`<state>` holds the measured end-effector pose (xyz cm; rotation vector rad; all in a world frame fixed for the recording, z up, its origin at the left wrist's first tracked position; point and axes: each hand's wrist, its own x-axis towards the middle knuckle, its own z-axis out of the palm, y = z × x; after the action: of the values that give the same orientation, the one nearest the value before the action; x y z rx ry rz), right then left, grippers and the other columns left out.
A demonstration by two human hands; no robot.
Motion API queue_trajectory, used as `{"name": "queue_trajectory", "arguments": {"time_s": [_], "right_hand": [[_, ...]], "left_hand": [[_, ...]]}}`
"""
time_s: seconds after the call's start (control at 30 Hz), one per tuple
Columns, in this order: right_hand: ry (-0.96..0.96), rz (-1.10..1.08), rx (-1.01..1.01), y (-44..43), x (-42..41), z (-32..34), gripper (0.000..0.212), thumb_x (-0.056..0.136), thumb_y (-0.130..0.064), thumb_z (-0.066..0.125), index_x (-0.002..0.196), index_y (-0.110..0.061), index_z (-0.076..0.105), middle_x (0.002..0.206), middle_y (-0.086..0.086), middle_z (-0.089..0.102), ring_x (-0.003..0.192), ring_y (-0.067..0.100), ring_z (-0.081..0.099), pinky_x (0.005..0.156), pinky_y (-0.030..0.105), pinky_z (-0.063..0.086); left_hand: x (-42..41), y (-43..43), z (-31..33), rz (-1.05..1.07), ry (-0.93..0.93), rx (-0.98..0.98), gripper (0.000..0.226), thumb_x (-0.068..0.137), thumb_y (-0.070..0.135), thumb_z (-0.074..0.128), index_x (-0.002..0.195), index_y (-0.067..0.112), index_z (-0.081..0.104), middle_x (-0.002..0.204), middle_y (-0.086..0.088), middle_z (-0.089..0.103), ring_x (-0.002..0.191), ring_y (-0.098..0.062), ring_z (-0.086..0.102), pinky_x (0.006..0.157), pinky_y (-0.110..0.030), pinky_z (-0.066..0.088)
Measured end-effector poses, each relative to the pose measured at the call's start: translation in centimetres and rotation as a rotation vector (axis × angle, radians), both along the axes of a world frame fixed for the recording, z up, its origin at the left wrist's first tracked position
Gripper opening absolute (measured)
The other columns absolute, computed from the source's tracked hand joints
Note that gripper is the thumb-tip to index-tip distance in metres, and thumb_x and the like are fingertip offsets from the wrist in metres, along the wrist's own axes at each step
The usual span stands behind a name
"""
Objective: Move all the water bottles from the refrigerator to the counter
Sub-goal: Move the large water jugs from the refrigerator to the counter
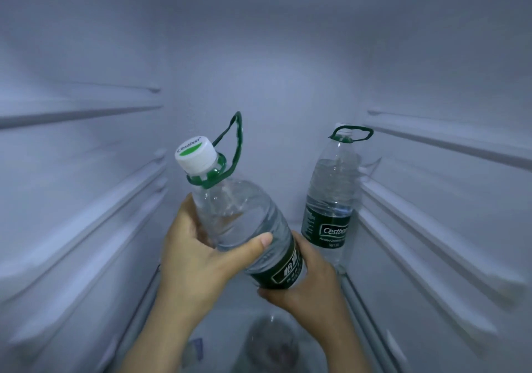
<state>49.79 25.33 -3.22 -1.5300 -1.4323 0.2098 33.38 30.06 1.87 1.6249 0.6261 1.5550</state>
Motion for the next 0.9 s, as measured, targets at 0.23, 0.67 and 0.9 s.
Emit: {"name": "queue_trajectory", "arguments": {"time_s": [0.23, 0.67, 0.9], "right_hand": [[-0.028, 0.032, 0.029, -3.9, -0.2, 2.0, 0.079, 0.047, -0.026, 0.091, 0.105, -0.061, 0.050, 0.104, -0.027, 0.064, 0.096, -0.004, 0.062, 0.081, 0.026, 0.055], [-0.002, -0.068, 0.073, -12.2, -4.1, 4.6, 0.079, 0.049, -0.024, 0.090, 0.114, -0.053, 0.054, 0.104, -0.022, 0.068, 0.094, -0.002, 0.066, 0.080, 0.031, 0.057], [-0.016, -0.216, 0.103, -18.5, -8.5, 4.4, 0.081, 0.051, -0.017, 0.089, 0.116, -0.050, 0.056, 0.108, -0.021, 0.068, 0.096, 0.003, 0.066, 0.079, 0.034, 0.058]], "left_hand": [[-0.9, -4.4, 2.1, 0.000, -0.023, 0.055, 0.067, 0.047, 0.022, 0.089, 0.108, 0.028, 0.063, 0.103, 0.013, 0.073, 0.093, -0.004, 0.071, 0.070, -0.014, 0.054], [-4.4, -10.8, 4.2, -0.145, -0.103, 0.167, 0.067, 0.045, 0.023, 0.092, 0.106, 0.029, 0.063, 0.102, 0.013, 0.074, 0.095, -0.005, 0.071, 0.072, -0.014, 0.054], [-7.6, -14.3, 4.0, -0.320, -0.158, 0.197, 0.066, 0.049, 0.022, 0.092, 0.109, 0.024, 0.063, 0.106, 0.005, 0.074, 0.101, -0.016, 0.071, 0.081, -0.031, 0.057]]}}
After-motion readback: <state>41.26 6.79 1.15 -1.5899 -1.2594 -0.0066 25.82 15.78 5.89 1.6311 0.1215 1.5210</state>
